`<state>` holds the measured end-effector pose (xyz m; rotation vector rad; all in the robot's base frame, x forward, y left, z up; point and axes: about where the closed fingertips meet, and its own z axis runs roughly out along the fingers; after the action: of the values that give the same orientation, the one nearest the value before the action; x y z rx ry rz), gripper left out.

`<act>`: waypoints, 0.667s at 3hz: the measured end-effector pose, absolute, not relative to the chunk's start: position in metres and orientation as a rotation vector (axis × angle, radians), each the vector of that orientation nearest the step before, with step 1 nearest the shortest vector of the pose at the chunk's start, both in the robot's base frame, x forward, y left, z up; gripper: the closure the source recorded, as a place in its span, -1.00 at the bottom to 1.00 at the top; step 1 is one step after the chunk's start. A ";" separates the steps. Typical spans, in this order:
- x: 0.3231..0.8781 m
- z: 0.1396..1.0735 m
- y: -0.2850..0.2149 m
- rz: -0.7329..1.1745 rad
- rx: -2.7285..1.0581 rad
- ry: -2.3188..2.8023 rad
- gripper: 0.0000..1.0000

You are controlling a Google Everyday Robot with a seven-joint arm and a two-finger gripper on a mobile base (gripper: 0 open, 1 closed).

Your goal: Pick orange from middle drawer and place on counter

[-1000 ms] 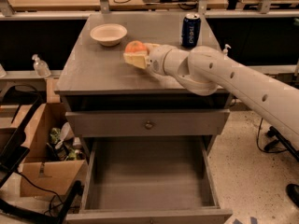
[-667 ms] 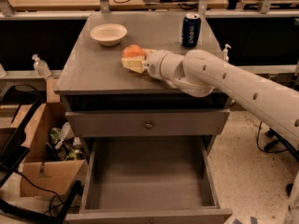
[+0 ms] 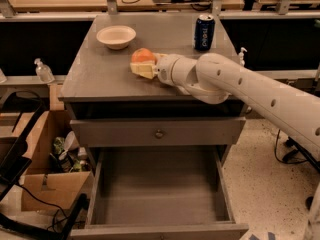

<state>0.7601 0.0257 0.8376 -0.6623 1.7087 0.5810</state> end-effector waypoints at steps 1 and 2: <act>0.760 0.837 0.028 0.584 -0.665 1.708 -0.59; 0.759 0.837 0.031 0.587 -0.668 1.707 -1.00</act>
Offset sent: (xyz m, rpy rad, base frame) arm -0.0002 0.0018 -0.0001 0.0004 0.0003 0.0025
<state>0.7594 0.0308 0.8372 -0.6677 1.7073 0.5872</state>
